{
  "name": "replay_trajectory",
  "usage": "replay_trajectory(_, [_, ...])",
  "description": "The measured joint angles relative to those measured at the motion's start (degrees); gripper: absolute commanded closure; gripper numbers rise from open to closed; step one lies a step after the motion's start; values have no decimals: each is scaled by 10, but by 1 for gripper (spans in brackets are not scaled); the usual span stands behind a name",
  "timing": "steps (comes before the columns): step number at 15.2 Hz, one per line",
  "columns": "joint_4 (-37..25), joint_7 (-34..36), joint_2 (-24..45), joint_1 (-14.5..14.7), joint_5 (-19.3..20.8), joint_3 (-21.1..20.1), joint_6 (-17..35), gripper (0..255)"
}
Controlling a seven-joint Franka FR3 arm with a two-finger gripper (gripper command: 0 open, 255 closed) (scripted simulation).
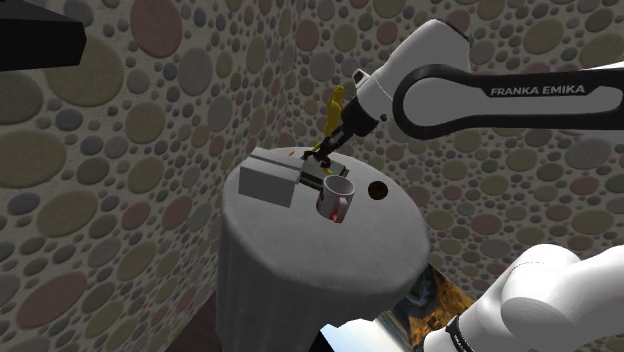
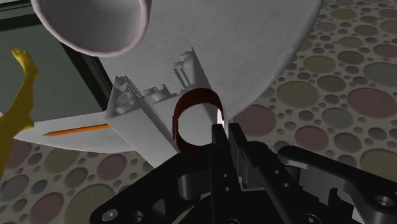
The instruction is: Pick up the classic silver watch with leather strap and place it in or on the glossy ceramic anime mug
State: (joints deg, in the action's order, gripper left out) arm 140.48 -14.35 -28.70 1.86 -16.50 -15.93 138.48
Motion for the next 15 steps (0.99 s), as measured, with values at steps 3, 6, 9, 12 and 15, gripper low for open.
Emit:
replay_trajectory(3, [22,-39,-39,-2,-4,37,-24,255])
replay_trajectory(6, [49,-82,-83,-8,-3,80,-50,255])
replay_trajectory(9, [68,-105,-102,-11,-2,101,-56,255])
replay_trajectory(12, [87,-114,-102,-10,-5,105,-37,255])
replay_trajectory(15, [108,-120,-97,-6,-11,104,-11,255])
